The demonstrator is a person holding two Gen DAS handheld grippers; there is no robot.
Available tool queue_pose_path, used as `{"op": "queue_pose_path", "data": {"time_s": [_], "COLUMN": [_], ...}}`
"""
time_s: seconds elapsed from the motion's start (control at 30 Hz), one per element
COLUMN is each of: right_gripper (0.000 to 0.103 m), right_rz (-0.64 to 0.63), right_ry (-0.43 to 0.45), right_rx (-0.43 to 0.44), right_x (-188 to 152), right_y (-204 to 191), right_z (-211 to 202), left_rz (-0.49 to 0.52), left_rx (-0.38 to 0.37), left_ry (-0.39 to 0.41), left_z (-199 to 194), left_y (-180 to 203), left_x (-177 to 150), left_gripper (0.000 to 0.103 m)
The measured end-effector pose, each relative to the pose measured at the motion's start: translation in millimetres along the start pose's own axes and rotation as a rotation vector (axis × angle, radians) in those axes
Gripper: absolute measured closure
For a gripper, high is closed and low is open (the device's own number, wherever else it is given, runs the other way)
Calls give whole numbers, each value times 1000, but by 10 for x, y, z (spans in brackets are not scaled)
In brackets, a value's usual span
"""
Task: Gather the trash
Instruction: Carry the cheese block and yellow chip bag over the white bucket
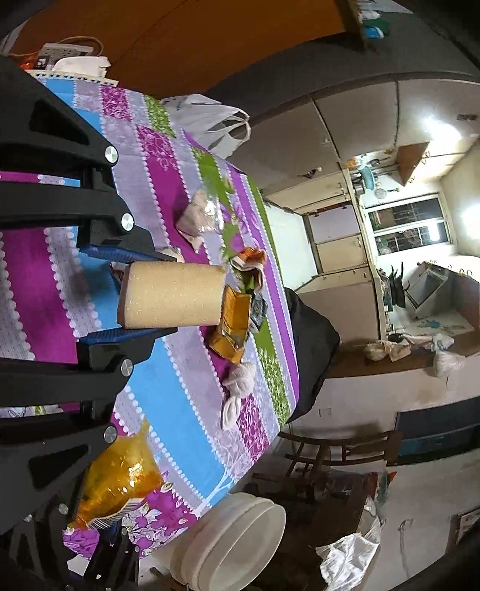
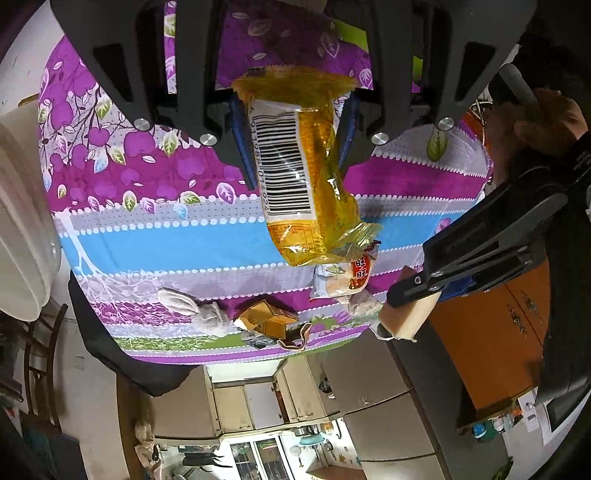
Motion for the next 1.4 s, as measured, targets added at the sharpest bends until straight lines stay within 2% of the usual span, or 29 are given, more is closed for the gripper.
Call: {"op": "queue_pose_path", "data": {"time_s": [0.23, 0.63, 0.97, 1.4], "right_gripper": [65, 65, 65, 65], "right_rz": [-4, 29, 80, 145], "right_ry": [24, 57, 131, 130], "right_rx": [-20, -85, -178, -375], "right_x": [69, 419, 697, 754], "right_y": [105, 600, 1132, 1994], "right_z": [-119, -553, -1093, -1614], "left_rz": [30, 93, 178, 297], "left_rx": [-9, -68, -145, -260], "left_ry": [20, 64, 118, 156], "left_z": [-6, 83, 128, 171], "left_y": [193, 655, 1361, 2408], "left_x": [145, 581, 993, 1386], "left_gripper": [72, 72, 72, 72]}}
Point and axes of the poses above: each gripper's, at about its wrist camera, not at the fingertips, and z roughly the way its jaws point, y to its right, x to its top, the point moved 5 cm from there along z, roughly the way its jaws point
